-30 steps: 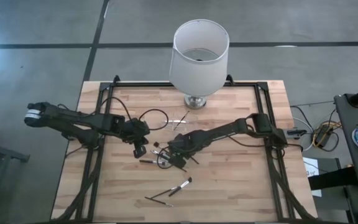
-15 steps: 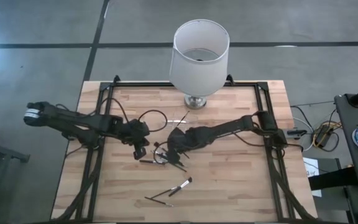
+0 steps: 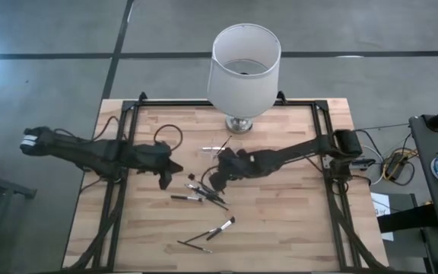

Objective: Put items in baskets/containers
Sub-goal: Put the eyeshadow brush into the transparent organizer

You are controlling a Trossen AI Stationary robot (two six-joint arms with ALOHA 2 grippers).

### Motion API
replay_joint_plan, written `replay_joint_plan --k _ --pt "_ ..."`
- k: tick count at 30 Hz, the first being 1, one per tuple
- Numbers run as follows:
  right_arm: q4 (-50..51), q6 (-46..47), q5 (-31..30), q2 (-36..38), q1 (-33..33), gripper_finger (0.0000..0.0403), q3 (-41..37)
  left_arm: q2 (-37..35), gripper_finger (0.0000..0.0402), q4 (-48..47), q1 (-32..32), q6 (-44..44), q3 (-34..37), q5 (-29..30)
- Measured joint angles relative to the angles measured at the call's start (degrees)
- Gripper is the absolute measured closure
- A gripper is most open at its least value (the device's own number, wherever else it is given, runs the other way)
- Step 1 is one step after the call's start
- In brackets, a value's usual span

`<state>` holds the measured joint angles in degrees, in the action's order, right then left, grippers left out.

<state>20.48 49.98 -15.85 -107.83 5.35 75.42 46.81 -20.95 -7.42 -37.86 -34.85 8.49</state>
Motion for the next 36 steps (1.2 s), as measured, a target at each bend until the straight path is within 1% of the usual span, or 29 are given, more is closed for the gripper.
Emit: replay_joint_plan --k 2,4,5,7,9,11,12,14,16,20,24,27,30,36 --pt "0.9 -1.49 1.83 -0.15 -0.23 0.0396 -0.86 -1.18 0.0381 5.81 0.02 -3.1 3.65 -0.09" --pt "1.87 -3.18 3.63 -0.31 0.2 0.0395 -0.81 -0.78 0.0381 13.78 0.04 -3.95 7.38 -2.12" --pt "2.43 -3.45 5.94 -0.29 0.37 0.0395 -0.65 0.05 0.0381 17.74 0.04 -3.68 8.98 -3.42" --pt "2.47 -3.24 10.24 -0.41 0.68 0.0395 -0.38 2.8 0.0382 24.19 0.0 0.11 11.06 -4.75" --pt "2.84 -3.59 10.88 -0.8 1.32 0.0395 -0.31 6.4 0.0384 27.8 -0.04 9.18 11.29 -4.85" --pt "2.94 -7.54 8.77 -1.01 2.38 0.0394 -0.33 10.48 0.0388 26.68 -0.02 19.58 10.4 -4.81" --pt "2.88 -11.08 7.54 -1.01 3.1 0.0394 -0.37 12.57 0.039 25.46 0.11 24.08 9.75 -4.78" --pt "2.98 -19.56 6.52 -1.29 4.39 0.0394 -0.44 16.67 0.0394 24.13 0.76 30.31 8.38 -4.84" --pt "4.13 -27.03 7.48 -2.19 5.09 0.0394 -0.41 20.37 0.0397 24.68 1.9 33.57 6.58 -4.99" --pt "6.0 -36.86 7.75 -5.45 5.64 0.0394 0.28 27.68 0.0399 25.46 4.32 39.56 2.48 -7.44" --pt "6.32 -44.46 2.52 -7.7 6.55 0.0394 1.29 34.08 0.0399 25.83 5.28 46.68 -1.58 -7.82" --pt "5.91 -47.48 1.99 -7.7 6.59 0.0394 1.92 38.36 0.0399 26.18 5.6 49.13 -3.46 -7.81" --pt "5.88 -49.77 1.48 -7.19 6.55 0.0394 1.88 41.88 0.0399 28.39 6.04 49.41 -4.67 -7.82" --pt "4.78 -51.9 3.41 -7.35 6.89 0.0394 1.81 44.98 0.0399 33.28 6.78 49.15 -5.29 -7.49"
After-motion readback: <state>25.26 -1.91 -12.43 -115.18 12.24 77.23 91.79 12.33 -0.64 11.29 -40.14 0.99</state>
